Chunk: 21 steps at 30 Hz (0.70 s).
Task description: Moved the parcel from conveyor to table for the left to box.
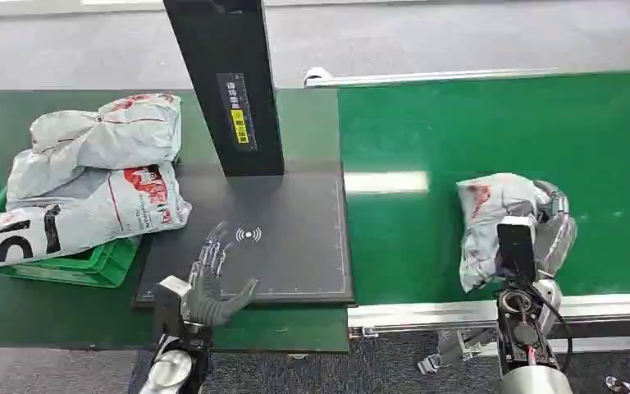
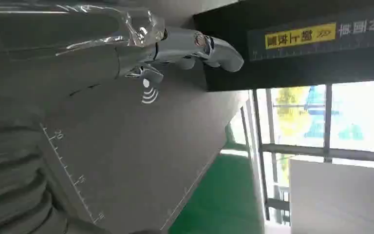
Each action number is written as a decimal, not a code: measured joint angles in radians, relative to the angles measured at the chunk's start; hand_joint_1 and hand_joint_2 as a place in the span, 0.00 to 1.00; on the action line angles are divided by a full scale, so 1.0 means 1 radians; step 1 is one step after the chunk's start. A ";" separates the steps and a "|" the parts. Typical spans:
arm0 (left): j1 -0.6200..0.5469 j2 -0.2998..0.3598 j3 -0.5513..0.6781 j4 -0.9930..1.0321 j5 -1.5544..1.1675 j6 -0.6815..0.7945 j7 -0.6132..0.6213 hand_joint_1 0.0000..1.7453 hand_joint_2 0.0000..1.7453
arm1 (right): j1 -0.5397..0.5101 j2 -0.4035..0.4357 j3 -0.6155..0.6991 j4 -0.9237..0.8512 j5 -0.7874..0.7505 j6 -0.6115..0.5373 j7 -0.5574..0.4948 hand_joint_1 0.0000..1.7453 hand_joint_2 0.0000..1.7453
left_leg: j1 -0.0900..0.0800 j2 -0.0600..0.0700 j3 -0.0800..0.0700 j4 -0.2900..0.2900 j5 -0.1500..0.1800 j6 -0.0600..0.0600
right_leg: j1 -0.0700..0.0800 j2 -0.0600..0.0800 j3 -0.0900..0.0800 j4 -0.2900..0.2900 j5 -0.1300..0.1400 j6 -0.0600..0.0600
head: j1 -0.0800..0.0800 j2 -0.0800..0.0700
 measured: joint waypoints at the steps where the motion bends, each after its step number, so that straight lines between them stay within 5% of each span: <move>1: 0.000 0.000 0.000 -0.001 0.004 0.006 -0.003 0.00 1.00 | 0.011 0.020 -0.019 -0.068 0.020 -0.002 0.000 1.00 1.00 | 0.000 0.000 0.000 0.000 0.000 0.000 | 0.000 0.000 -0.001 0.000 0.000 0.000 | 0.000 0.000; 18: 0.000 0.000 0.000 -0.005 0.007 0.008 -0.006 0.00 1.00 | 0.060 0.090 -0.087 -0.322 0.030 -0.006 0.000 1.00 1.00 | 0.000 0.000 0.000 0.000 0.000 0.000 | 0.000 0.000 -0.001 0.000 0.000 0.000 | 0.000 0.000; 21: 0.001 0.000 0.000 -0.006 0.019 0.031 -0.021 0.00 1.00 | 0.063 0.096 -0.087 -0.350 -0.078 -0.006 0.000 1.00 1.00 | 0.000 0.000 0.000 0.000 0.000 0.000 | 0.000 0.000 -0.001 0.000 0.000 0.000 | 0.000 0.000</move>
